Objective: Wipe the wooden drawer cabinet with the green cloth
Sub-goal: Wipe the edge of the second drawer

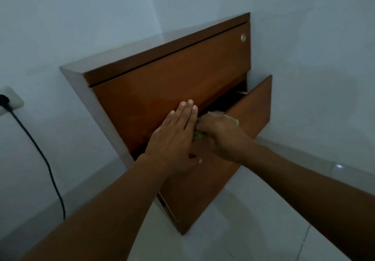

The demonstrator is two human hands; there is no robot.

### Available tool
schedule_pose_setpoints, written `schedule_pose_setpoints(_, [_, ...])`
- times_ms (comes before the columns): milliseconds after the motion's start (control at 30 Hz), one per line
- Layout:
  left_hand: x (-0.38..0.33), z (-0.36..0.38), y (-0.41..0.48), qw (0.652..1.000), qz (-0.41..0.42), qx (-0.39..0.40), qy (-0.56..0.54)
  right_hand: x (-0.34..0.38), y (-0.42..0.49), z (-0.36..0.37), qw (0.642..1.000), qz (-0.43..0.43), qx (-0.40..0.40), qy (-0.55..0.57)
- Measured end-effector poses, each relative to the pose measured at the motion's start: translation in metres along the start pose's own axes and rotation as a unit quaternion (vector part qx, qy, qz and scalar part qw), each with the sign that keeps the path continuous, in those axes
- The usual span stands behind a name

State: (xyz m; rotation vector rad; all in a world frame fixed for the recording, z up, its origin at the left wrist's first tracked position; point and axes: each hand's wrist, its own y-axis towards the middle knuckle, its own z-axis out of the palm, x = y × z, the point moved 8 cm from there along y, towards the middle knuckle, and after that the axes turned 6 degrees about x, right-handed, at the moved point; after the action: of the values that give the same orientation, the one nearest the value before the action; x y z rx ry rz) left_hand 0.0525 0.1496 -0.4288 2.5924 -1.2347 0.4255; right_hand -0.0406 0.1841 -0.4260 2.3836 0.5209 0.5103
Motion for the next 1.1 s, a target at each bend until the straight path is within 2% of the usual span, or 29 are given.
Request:
schedule_pose_setpoints(67, [0.001, 0.001, 0.003, 1.000, 0.002, 0.004, -0.007, -0.024, -0.003, 0.004, 1.000, -0.002, 0.005, -0.030])
schedule_pose_setpoints(167, [-0.001, 0.001, 0.009, 1.000, 0.009, 0.006, 0.004, -0.110, -0.017, -0.024, 0.992, 0.084, -0.096, -0.013])
schedule_pose_setpoints(267, [-0.010, 0.002, 0.029, 1.000, 0.017, 0.014, 0.006, -0.170, -0.031, -0.042, 0.980, 0.138, -0.146, 0.001])
schedule_pose_setpoints(367, [-0.020, 0.003, 0.057, 0.999, 0.028, 0.028, 0.008, -0.202, -0.030, -0.048, 0.964, 0.196, -0.179, 0.033])
schedule_pose_setpoints(467, [-0.028, 0.005, 0.080, 0.998, 0.040, 0.042, 0.011, -0.219, -0.031, -0.054, 0.927, 0.267, -0.258, 0.053])
schedule_pose_setpoints(533, [-0.032, 0.005, 0.092, 0.998, 0.046, 0.040, 0.005, -0.202, -0.033, -0.052, 0.911, 0.265, -0.312, 0.054])
schedule_pose_setpoints(600, [-0.035, 0.005, 0.103, 0.998, 0.049, 0.029, -0.002, -0.164, -0.025, -0.040, 0.936, 0.174, -0.305, 0.031])
schedule_pose_setpoints(633, [-0.036, 0.006, 0.108, 0.998, 0.051, 0.028, -0.005, -0.148, -0.021, -0.029, 0.953, 0.129, -0.275, 0.007])
schedule_pose_setpoints(700, [-0.035, 0.009, 0.113, 0.998, 0.051, 0.029, -0.006, -0.146, -0.018, -0.015, 0.970, 0.089, -0.222, -0.046])
schedule_pose_setpoints(867, [-0.034, 0.009, 0.112, 0.999, 0.048, 0.019, -0.007, -0.234, -0.022, -0.041, 0.953, 0.162, -0.250, -0.061])
schedule_pose_setpoints(933, [-0.034, 0.009, 0.111, 0.999, 0.043, 0.015, -0.004, -0.262, -0.018, -0.047, 0.952, 0.189, -0.231, -0.068])
schedule_pose_setpoints(1000, [-0.035, 0.007, 0.112, 0.999, 0.039, 0.011, -0.002, -0.273, -0.014, -0.048, 0.952, 0.202, -0.221, -0.069])
schedule_pose_setpoints(1100, [-0.035, 0.007, 0.110, 0.999, 0.032, 0.006, 0.001, -0.269, -0.018, -0.046, 0.931, 0.231, -0.284, -0.018])
